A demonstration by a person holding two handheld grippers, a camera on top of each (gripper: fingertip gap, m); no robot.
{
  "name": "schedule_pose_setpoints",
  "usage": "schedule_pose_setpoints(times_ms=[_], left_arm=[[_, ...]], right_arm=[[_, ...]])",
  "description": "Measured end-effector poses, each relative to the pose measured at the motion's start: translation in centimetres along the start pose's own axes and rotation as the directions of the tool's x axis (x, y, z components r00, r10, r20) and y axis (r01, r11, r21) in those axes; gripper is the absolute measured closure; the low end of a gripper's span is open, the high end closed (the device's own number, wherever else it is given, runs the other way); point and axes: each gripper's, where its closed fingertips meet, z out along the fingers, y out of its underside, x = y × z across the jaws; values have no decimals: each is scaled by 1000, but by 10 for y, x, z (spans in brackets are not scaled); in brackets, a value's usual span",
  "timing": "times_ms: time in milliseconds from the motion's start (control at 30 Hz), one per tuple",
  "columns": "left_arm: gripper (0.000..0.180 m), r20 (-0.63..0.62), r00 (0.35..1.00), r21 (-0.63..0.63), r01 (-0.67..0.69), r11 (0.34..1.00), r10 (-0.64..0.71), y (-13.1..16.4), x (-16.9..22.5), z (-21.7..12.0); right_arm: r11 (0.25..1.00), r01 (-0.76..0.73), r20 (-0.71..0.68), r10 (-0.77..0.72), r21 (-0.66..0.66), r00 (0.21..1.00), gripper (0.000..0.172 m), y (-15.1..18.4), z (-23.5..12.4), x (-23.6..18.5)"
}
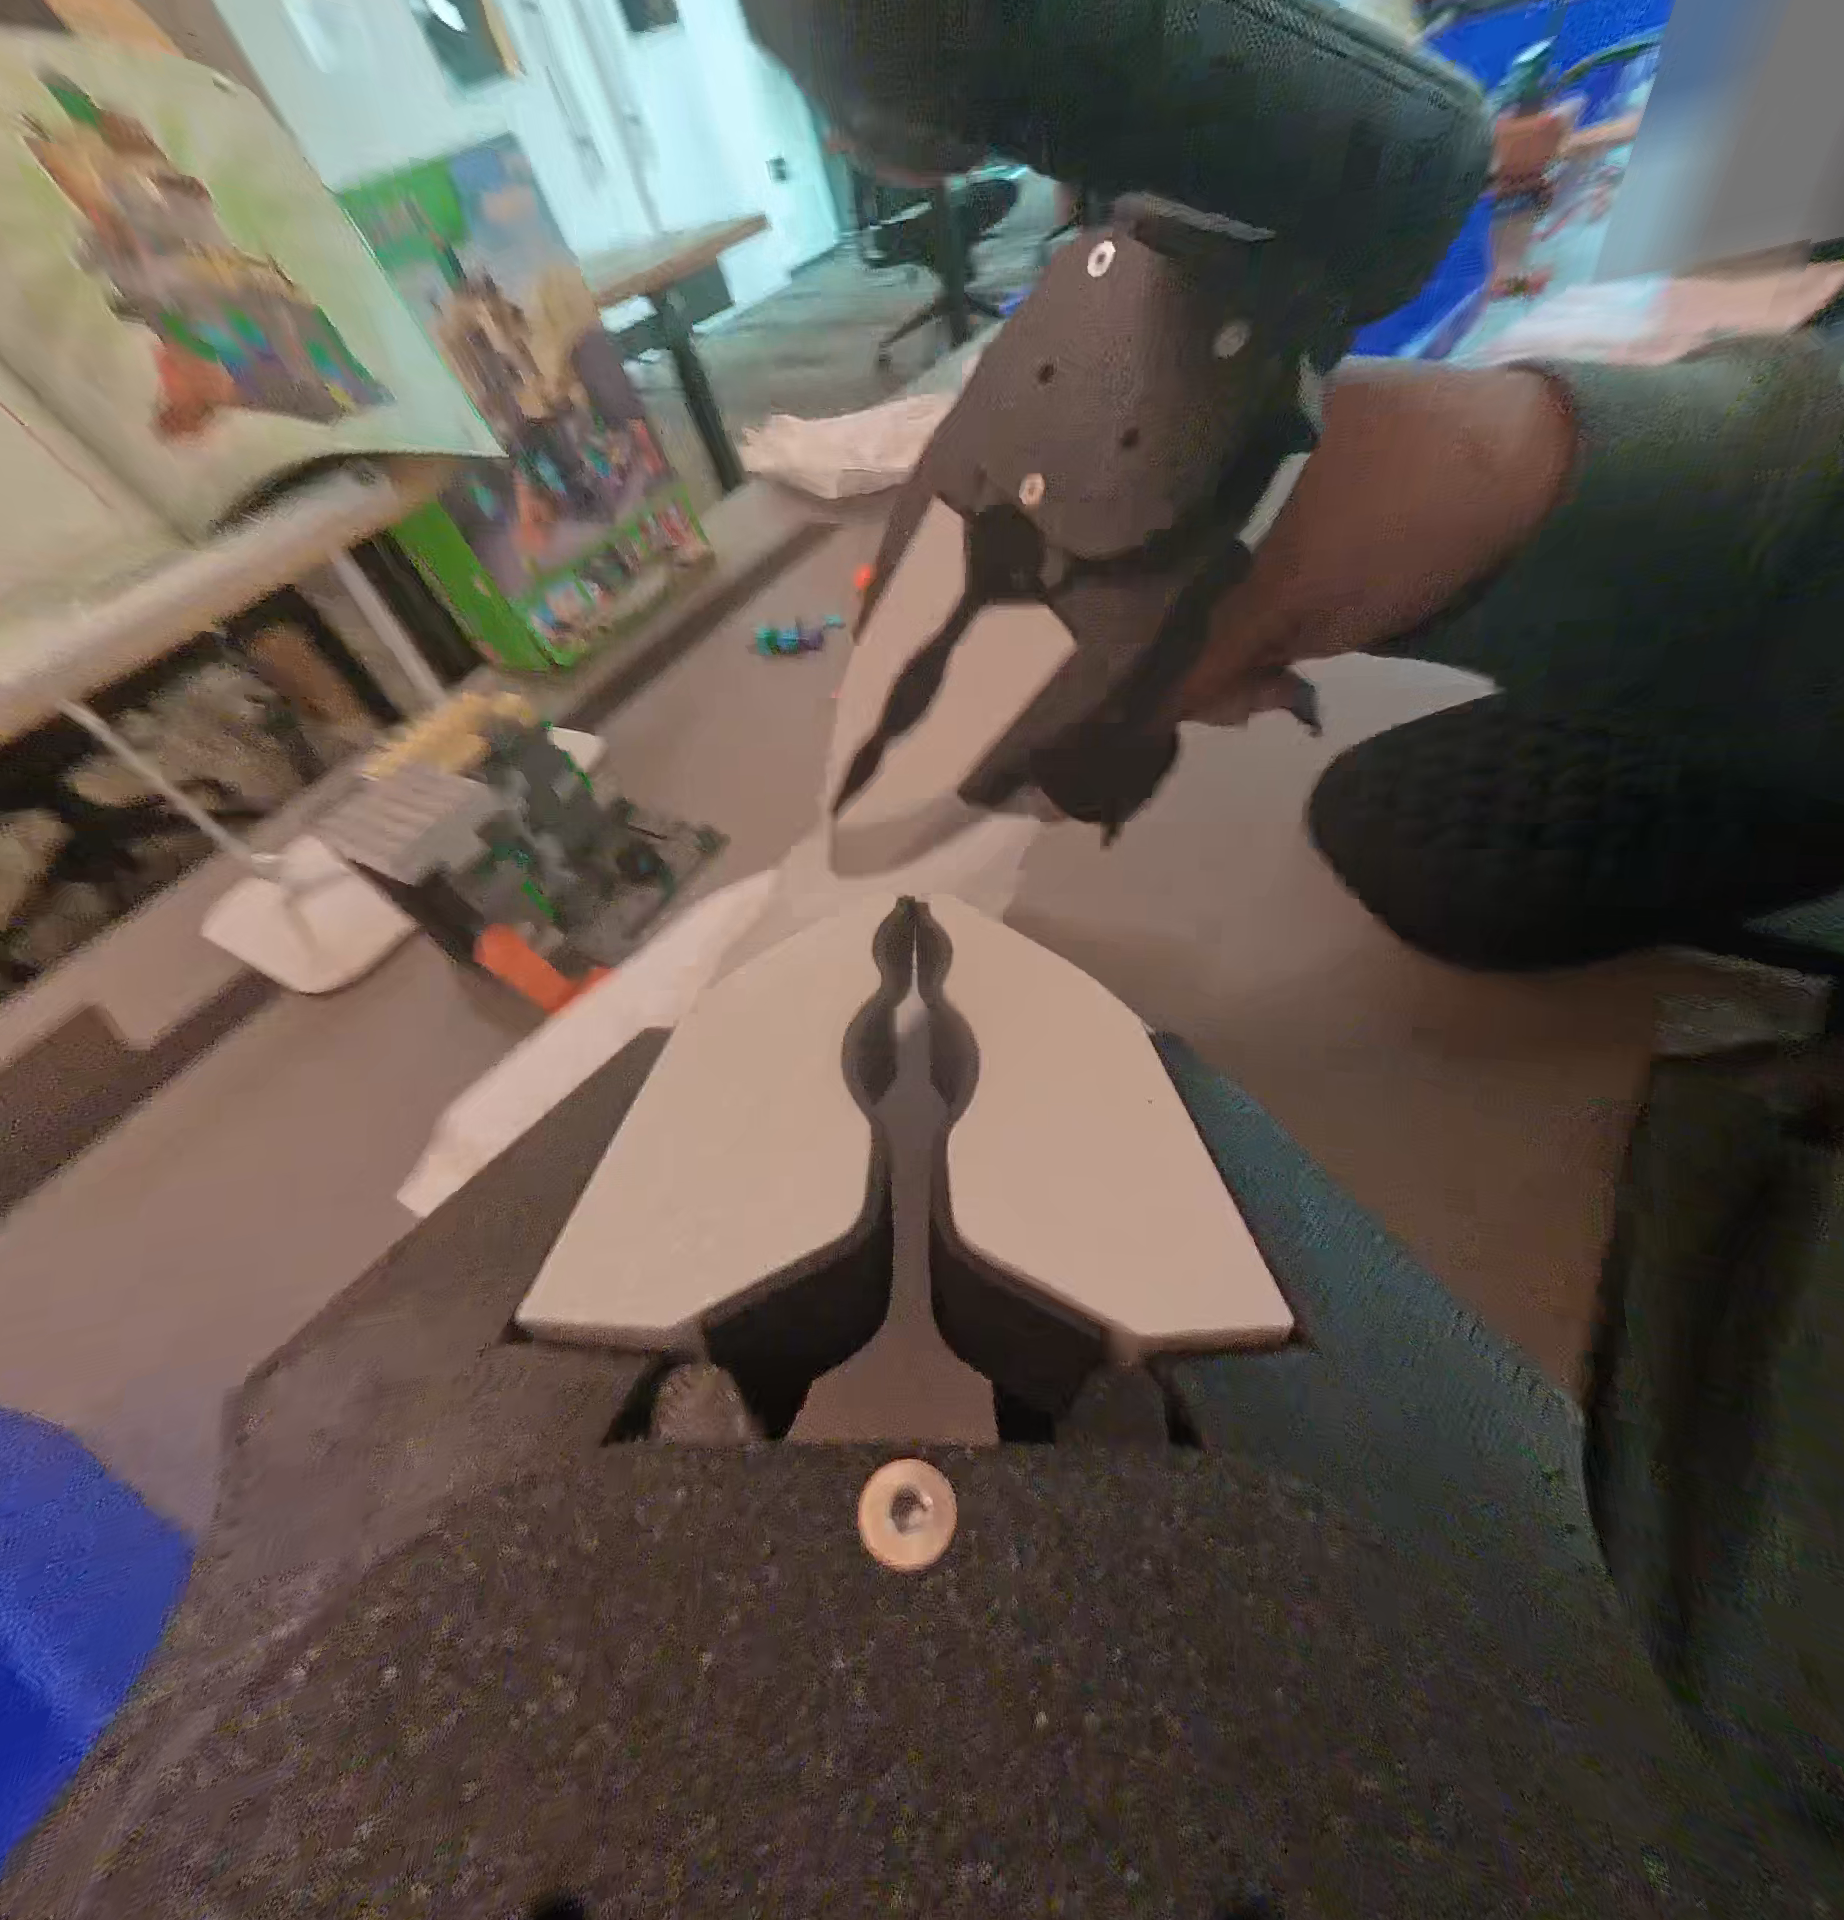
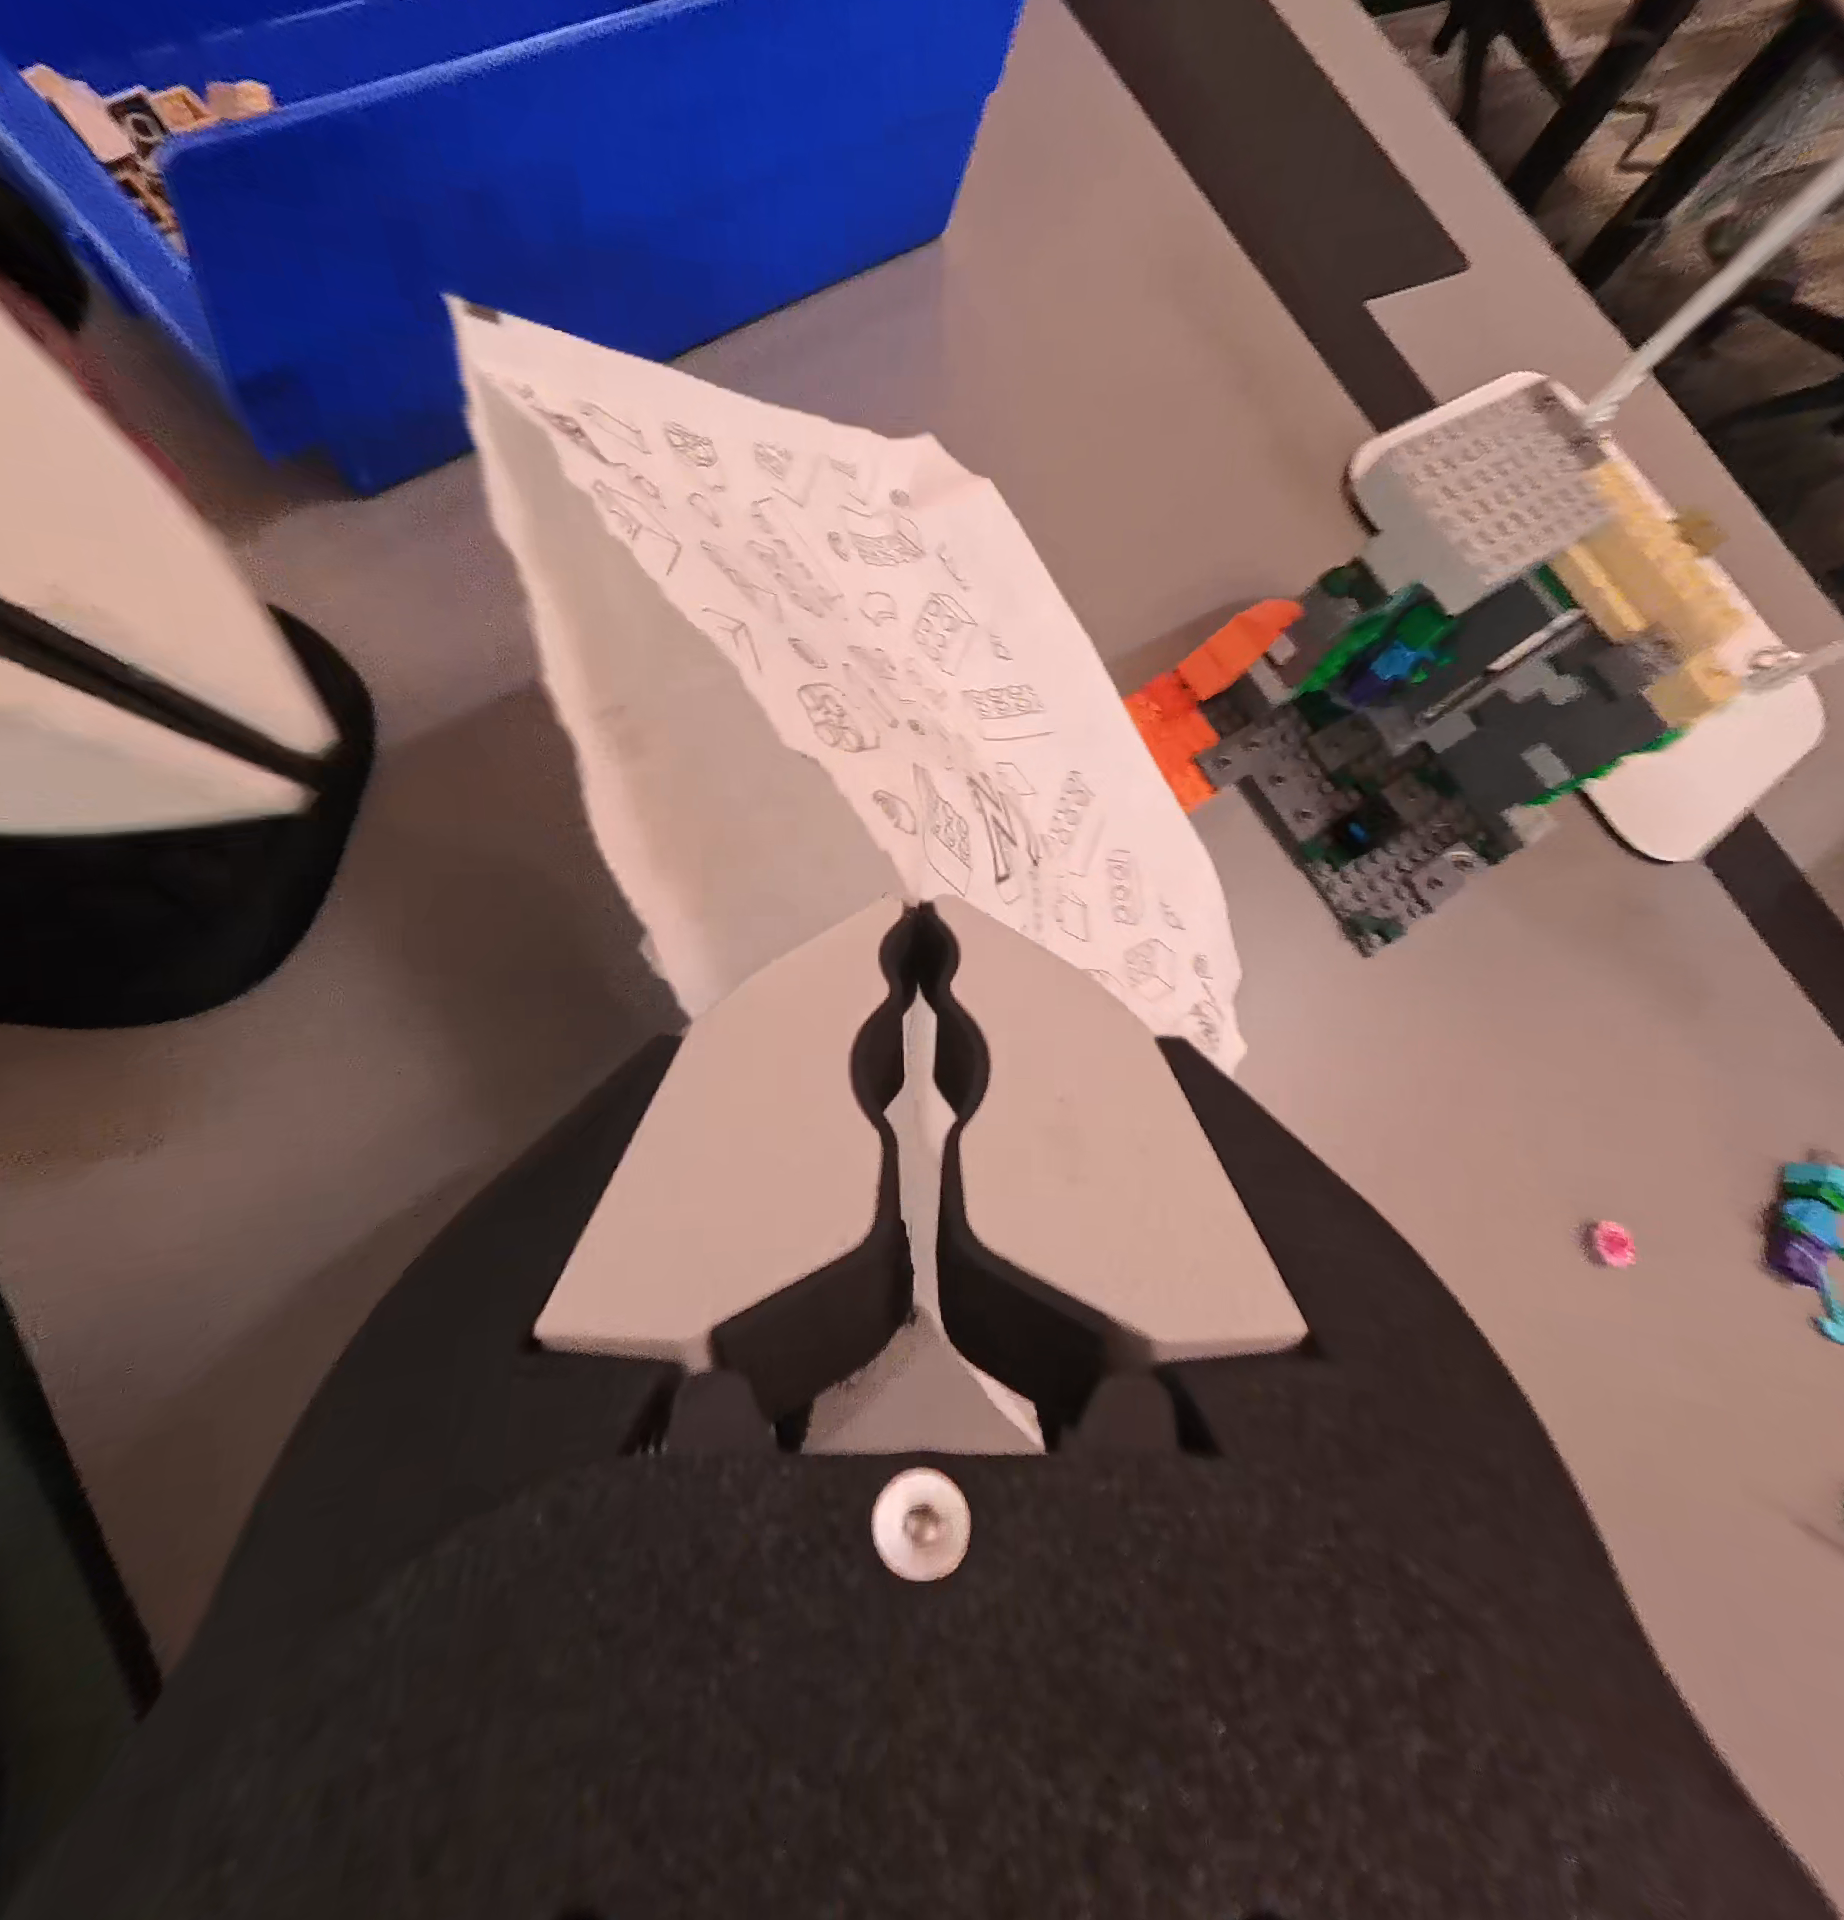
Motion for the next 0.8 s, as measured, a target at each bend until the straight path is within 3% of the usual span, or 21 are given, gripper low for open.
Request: schedule_pose_setpoints(times_ms=[33,100,167,333,467,667,800], left_arm=[[180,58,997,-39,-58,998,60,5,-5,7],[162,134,971,-248,-158,956,196,39,-17,22],[151,93,961,-363,-211,907,261,65,-13,32],[142,-35,900,-404,-410,818,434,83,3,36],[135,-164,770,-454,-614,646,617,98,8,35],[126,-322,622,-492,-754,435,714,119,10,28],[125,-372,558,-502,-793,345,742,123,6,27]], right_arm=[[1000,1,22,-1,-5,1000,172,0,3,-6],[1000,13,41,-12,-16,999,172,-1,8,-15],[999,26,51,-24,-28,998,172,0,10,-20],[997,41,70,-36,-60,997,172,4,11,-22],[994,60,101,-51,-88,994,172,5,14,-25],[990,87,145,-71,-113,987,172,0,14,-27],[988,99,175,-77,-121,982,172,-6,11,-24]])
